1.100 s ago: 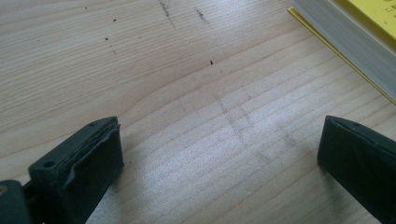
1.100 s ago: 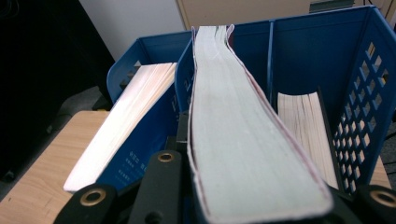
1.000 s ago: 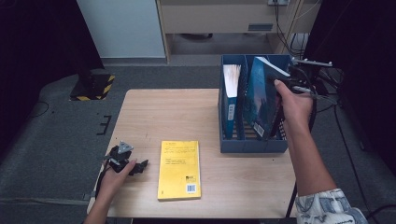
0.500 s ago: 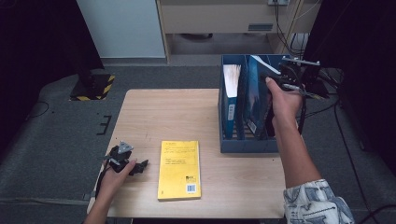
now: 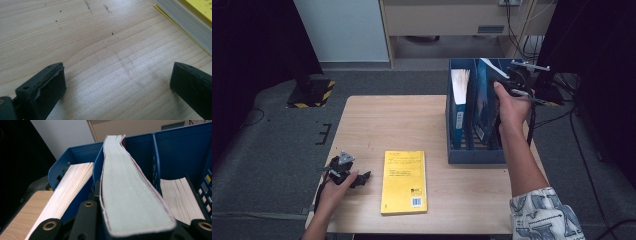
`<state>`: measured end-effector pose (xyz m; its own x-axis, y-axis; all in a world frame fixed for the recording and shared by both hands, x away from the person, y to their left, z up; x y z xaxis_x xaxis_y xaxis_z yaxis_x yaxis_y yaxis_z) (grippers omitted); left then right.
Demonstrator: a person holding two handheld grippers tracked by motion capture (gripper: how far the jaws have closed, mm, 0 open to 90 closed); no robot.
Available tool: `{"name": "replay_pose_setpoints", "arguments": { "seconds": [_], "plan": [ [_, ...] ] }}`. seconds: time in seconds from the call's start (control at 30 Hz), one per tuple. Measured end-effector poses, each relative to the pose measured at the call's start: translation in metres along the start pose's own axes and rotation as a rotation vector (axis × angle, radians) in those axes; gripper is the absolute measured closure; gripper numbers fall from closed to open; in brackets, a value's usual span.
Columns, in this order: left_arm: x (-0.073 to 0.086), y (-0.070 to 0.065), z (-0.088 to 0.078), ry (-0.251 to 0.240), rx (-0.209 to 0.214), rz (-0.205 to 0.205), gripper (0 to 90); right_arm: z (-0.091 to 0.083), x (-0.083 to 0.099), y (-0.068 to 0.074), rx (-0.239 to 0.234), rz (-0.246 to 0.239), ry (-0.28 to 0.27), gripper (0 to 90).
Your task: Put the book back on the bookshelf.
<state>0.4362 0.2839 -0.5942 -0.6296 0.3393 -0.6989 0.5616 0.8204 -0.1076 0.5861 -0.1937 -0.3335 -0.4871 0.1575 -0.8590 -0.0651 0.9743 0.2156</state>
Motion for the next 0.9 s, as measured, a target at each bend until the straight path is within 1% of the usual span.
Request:
{"name": "replay_pose_setpoints", "arguments": {
  "seconds": [0.17, 0.23, 0.33, 0.47, 0.57, 0.63, 0.67, 0.73, 0.8, 0.9],
  "plan": [
    [0.000, 0.000, 0.000, 0.000, 0.000, 0.000, 0.0, 0.006, -0.001, 0.001, 0.009, -0.003, -0.011, 73.4],
    [0.000, 0.000, 0.000, 0.000, 0.000, 0.000, 0.0, 0.008, 0.000, 0.002, 0.031, -0.008, -0.021, 73.4],
    [0.000, 0.000, 0.000, 0.000, 0.001, 0.001, 0.0, 0.011, 0.002, 0.003, 0.041, -0.015, -0.029, 73.4],
    [0.000, 0.000, 0.000, 0.000, 0.001, 0.001, 0.0, 0.016, 0.007, 0.005, 0.037, -0.019, -0.034, 73.4],
    [0.000, 0.000, 0.000, -0.001, 0.001, 0.001, 0.0, 0.017, 0.008, 0.006, 0.036, -0.019, -0.037, 73.4],
    [0.000, 0.000, 0.000, -0.001, 0.001, 0.001, 0.0, 0.017, 0.009, 0.005, 0.035, -0.024, -0.038, 73.4],
    [0.000, 0.000, 0.000, -0.001, 0.001, 0.001, 0.0, 0.017, 0.010, 0.005, 0.036, -0.017, -0.036, 73.4],
    [0.000, 0.000, 0.000, -0.001, 0.001, -0.001, 0.0, 0.016, 0.013, 0.004, 0.032, -0.022, -0.028, 73.4],
    [0.000, -0.001, 0.000, -0.002, 0.002, -0.002, 0.0, 0.016, 0.015, 0.003, 0.033, -0.014, -0.030, 73.4],
    [0.000, -0.001, 0.000, -0.002, 0.002, -0.002, 0.0, 0.018, 0.019, 0.003, 0.034, -0.016, -0.027, 73.4]
  ]
}}
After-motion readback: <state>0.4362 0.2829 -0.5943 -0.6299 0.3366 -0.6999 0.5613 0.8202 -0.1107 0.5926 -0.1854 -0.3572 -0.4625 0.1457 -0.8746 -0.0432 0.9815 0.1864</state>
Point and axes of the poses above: each handheld gripper's, and its own axes: z roughly forward along the jaws, x roughly out of its underside, y roughly to its left, the point moved 8 cm from there along z, roughly forward along the jaws, and after that the axes turned 9 degrees about x, right-handed, at the moved point
